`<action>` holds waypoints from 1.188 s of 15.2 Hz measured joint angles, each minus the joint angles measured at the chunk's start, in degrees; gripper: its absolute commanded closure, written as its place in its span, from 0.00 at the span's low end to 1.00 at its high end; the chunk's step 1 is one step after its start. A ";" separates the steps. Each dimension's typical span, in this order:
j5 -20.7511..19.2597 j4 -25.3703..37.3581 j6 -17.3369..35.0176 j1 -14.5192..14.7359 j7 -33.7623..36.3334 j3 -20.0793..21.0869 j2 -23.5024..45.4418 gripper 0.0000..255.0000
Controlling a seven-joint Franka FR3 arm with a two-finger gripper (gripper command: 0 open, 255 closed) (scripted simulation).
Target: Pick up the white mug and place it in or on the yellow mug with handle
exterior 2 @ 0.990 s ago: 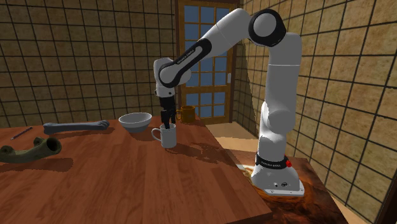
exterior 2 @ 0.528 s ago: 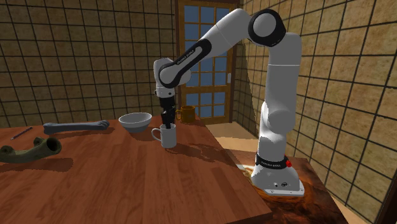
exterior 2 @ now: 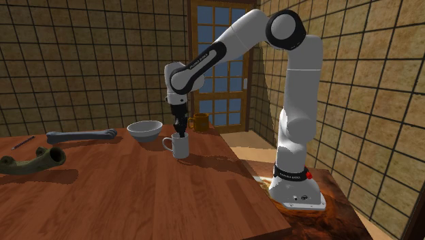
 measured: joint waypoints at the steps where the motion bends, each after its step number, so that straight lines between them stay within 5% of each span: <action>1: 0.00 0.00 0.00 0.00 0.00 0.00 0.00 1.00; 18: -0.46 7.26 -12.10 0.01 0.44 0.05 -4.90 1.00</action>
